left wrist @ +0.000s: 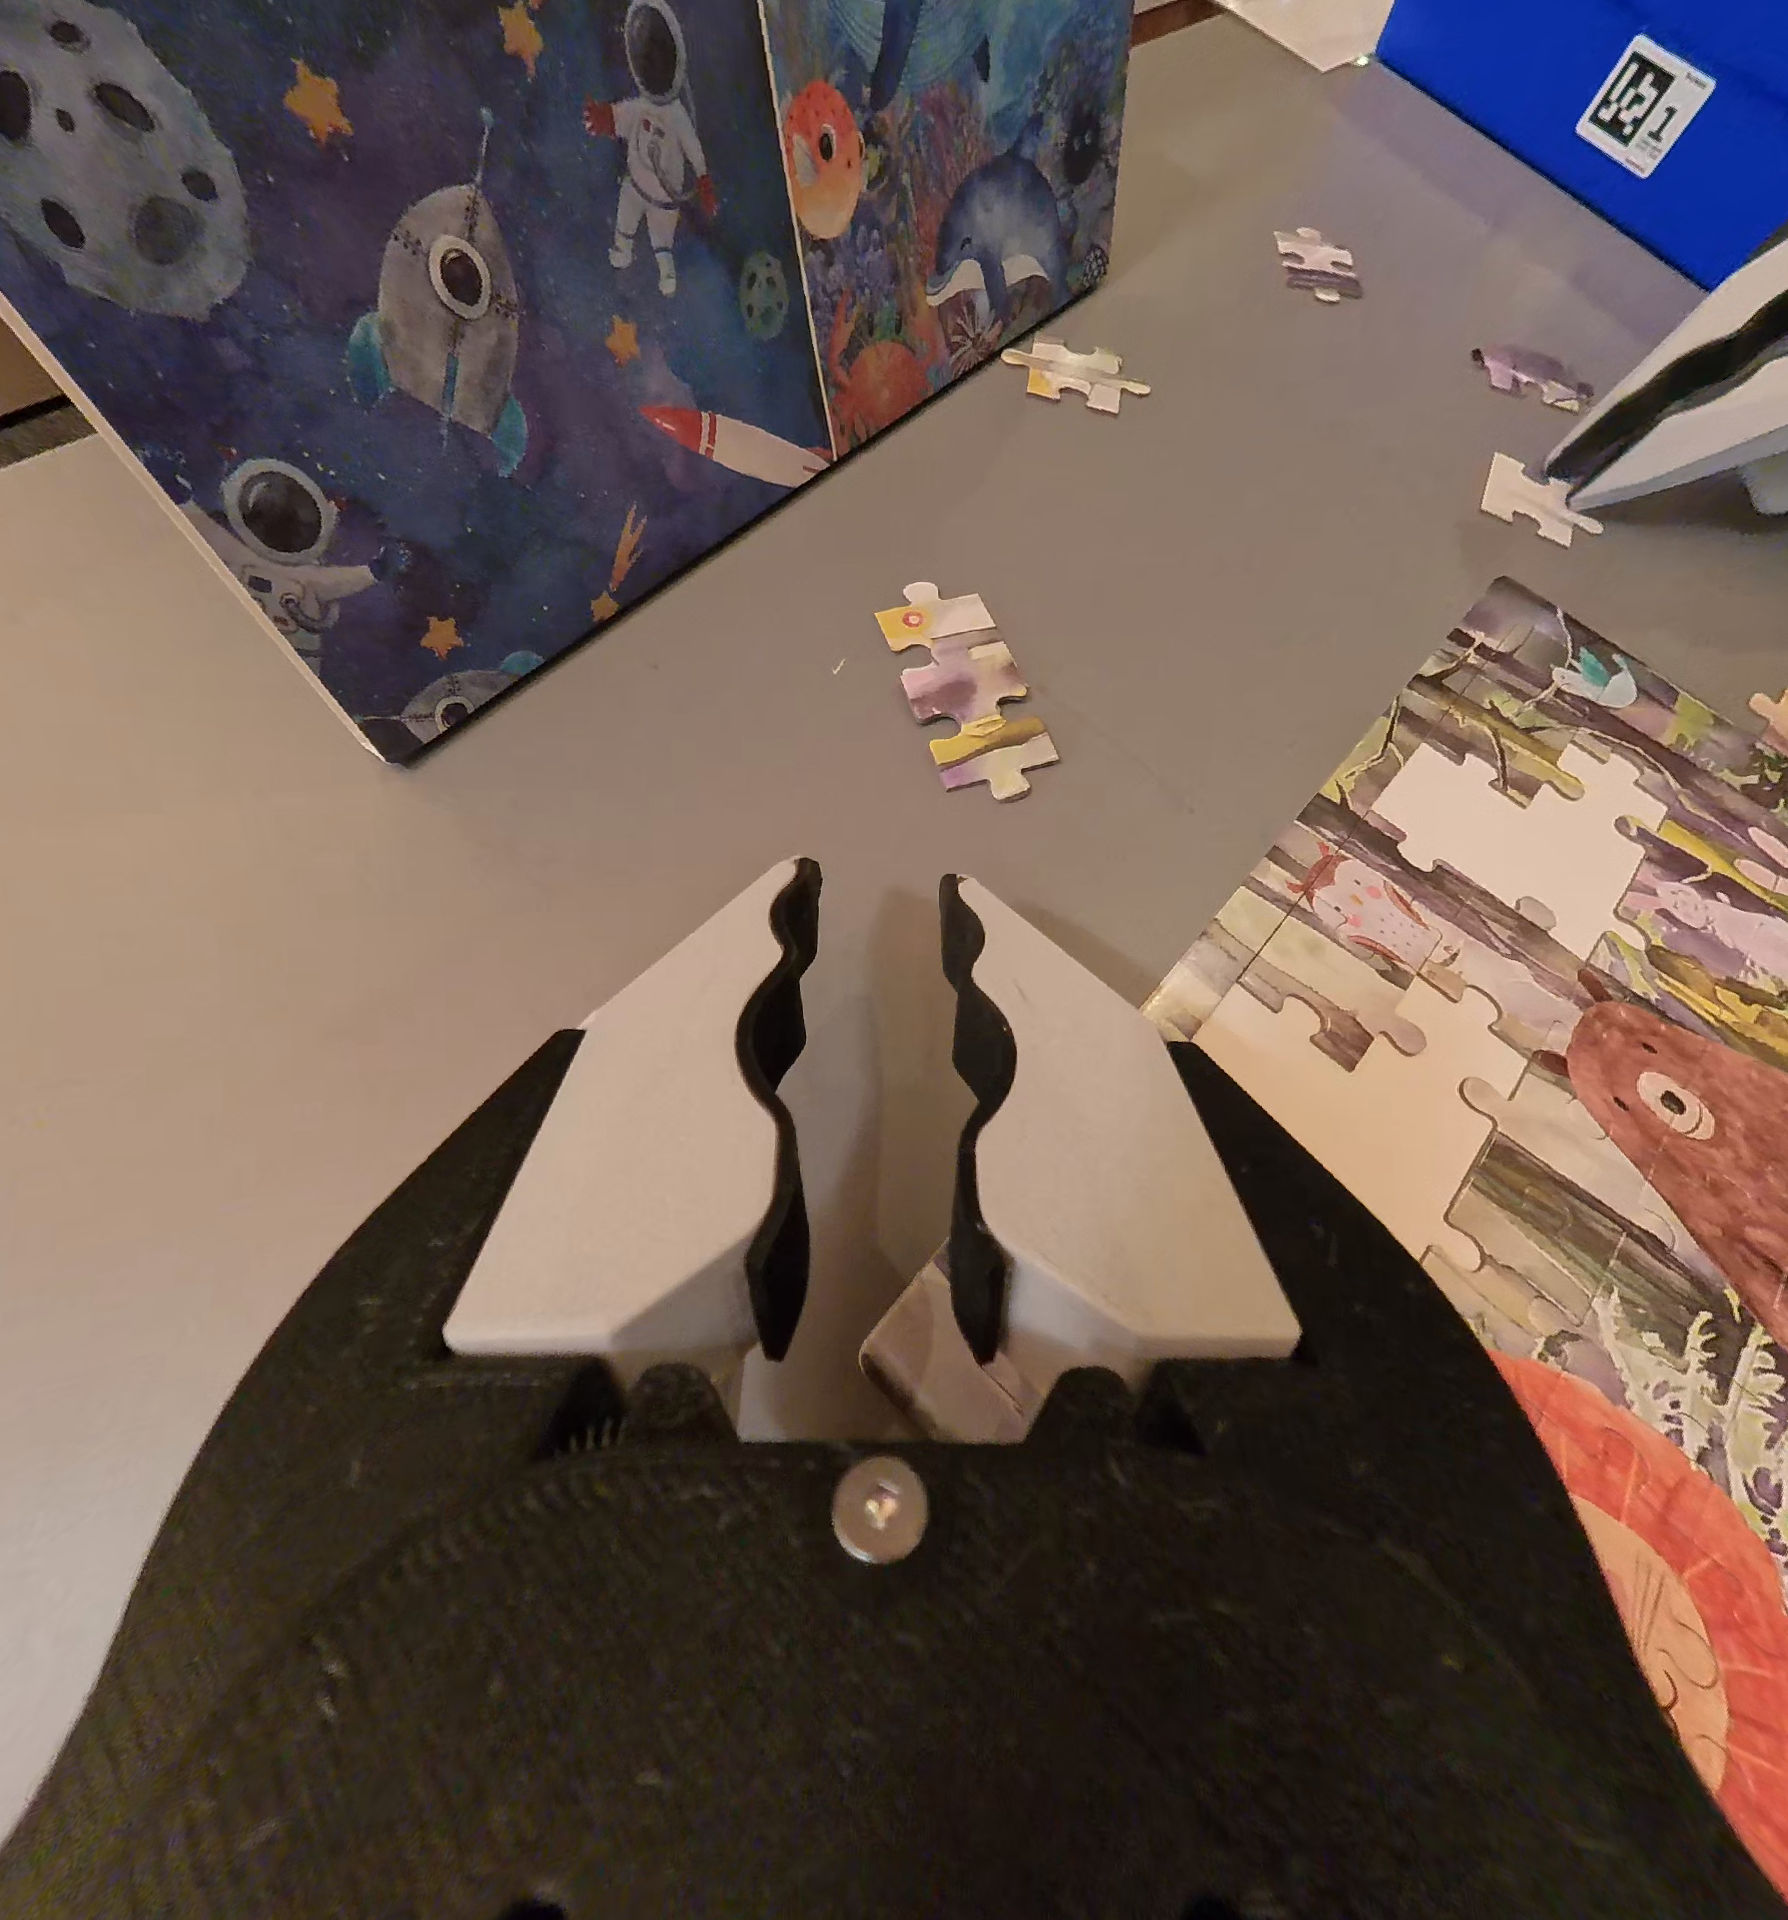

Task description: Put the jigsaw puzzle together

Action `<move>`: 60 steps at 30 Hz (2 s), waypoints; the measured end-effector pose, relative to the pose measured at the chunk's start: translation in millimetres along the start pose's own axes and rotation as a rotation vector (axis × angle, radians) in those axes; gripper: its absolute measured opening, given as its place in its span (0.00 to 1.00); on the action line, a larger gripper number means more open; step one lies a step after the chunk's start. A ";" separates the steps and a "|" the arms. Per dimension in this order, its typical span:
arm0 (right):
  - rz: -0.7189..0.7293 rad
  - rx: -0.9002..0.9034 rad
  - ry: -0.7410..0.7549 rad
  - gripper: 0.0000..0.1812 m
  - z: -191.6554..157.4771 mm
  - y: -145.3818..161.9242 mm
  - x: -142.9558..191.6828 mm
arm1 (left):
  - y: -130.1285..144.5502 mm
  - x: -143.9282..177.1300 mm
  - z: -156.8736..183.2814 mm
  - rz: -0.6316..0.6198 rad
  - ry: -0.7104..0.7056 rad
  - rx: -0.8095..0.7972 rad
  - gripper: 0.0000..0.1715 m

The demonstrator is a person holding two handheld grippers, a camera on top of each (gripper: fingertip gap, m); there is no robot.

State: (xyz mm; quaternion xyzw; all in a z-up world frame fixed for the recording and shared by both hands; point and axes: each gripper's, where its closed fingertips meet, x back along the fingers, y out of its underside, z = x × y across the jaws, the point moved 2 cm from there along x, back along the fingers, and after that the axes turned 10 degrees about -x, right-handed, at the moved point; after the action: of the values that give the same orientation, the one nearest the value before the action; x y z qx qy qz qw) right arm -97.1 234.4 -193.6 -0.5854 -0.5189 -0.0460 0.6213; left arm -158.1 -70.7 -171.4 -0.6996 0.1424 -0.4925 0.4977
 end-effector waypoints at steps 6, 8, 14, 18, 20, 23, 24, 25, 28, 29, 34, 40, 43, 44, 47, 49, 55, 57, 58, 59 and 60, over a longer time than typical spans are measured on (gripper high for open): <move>-0.005 -0.010 0.002 0.07 1.6 1.2 1.2 | 0.0 0.0 -0.2 -0.001 -0.002 -0.001 0.13; -0.007 -0.013 -0.001 0.07 1.9 1.9 1.9 | 0.1 -0.1 -0.1 -0.001 -0.002 -0.002 0.13; -0.023 -0.015 -0.025 0.06 -1.1 4.7 3.6 | 0.2 -0.3 -0.2 -0.003 -0.003 -0.001 0.13; -0.049 0.000 -0.116 0.05 -15.7 8.3 2.8 | 0.2 -0.4 -0.1 -0.004 -0.002 -0.002 0.13; -0.054 0.025 -0.158 0.05 -24.5 8.6 1.9 | 0.3 -0.7 0.1 -0.006 -0.002 -0.004 0.13; 0.000 0.081 -0.102 0.08 -22.3 -1.0 2.1 | 0.3 -0.7 0.4 -0.007 -0.002 -0.007 0.13; 0.040 0.104 -0.083 0.11 -21.8 -6.8 3.0 | 0.3 -0.7 0.5 -0.007 -0.002 -0.007 0.13; 0.080 0.122 -0.068 0.16 -21.8 -12.6 3.6 | 0.4 -0.9 0.6 -0.008 -0.002 -0.008 0.13; 0.112 0.140 -0.052 0.25 -22.7 -16.9 0.6 | 0.7 -1.3 1.0 -0.012 -0.001 -0.011 0.13; 0.097 0.140 -0.052 0.28 -22.3 -14.6 -2.2 | 0.7 -1.4 1.1 -0.012 -0.001 -0.012 0.13; 0.037 0.149 -0.058 0.29 -21.5 -3.9 -12.9 | 0.8 -1.4 1.4 -0.013 -0.002 -0.015 0.13; 0.026 0.172 -0.046 0.22 -19.8 -1.7 -10.4 | 0.6 -1.1 1.2 -0.010 -0.002 -0.014 0.13; 0.019 0.182 -0.043 0.22 -20.4 -1.4 -10.0 | 0.3 -0.8 1.1 -0.007 -0.001 -0.012 0.13; 0.017 0.184 -0.044 0.22 -20.7 -1.2 -9.7 | 0.2 -0.6 1.0 -0.005 -0.001 -0.011 0.13; 0.016 0.178 -0.045 0.17 -20.1 -1.0 -8.0 | 0.0 -0.4 0.8 -0.003 0.000 -0.008 0.13; 0.028 0.172 -0.043 0.15 -18.8 -2.7 -5.4 | 0.0 -0.5 0.7 -0.003 0.001 -0.008 0.13; 0.023 0.153 -0.045 0.14 -15.7 -1.1 -3.1 | 0.4 -0.9 1.0 -0.008 0.000 -0.012 0.13; 0.042 0.158 -0.042 0.17 -16.4 -4.3 -2.6 | 0.4 -1.0 1.0 -0.008 -0.001 -0.013 0.14; 0.060 0.157 -0.039 0.18 -16.5 -6.8 -2.4 | 0.4 -1.0 0.9 -0.008 -0.001 -0.012 0.14; 0.077 0.154 -0.035 0.20 -15.9 -9.4 -2.8 | 0.3 -1.0 0.8 -0.008 0.000 -0.010 0.14; 0.089 0.149 -0.030 0.22 -15.0 -11.1 -3.9 | 0.5 -0.9 0.6 -0.007 0.001 -0.008 0.14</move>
State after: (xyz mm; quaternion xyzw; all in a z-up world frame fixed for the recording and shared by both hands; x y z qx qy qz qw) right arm -97.4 217.3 -185.4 -0.5606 -0.5037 0.0290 0.6567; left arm -157.9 -69.9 -172.3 -0.7018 0.1421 -0.4942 0.4931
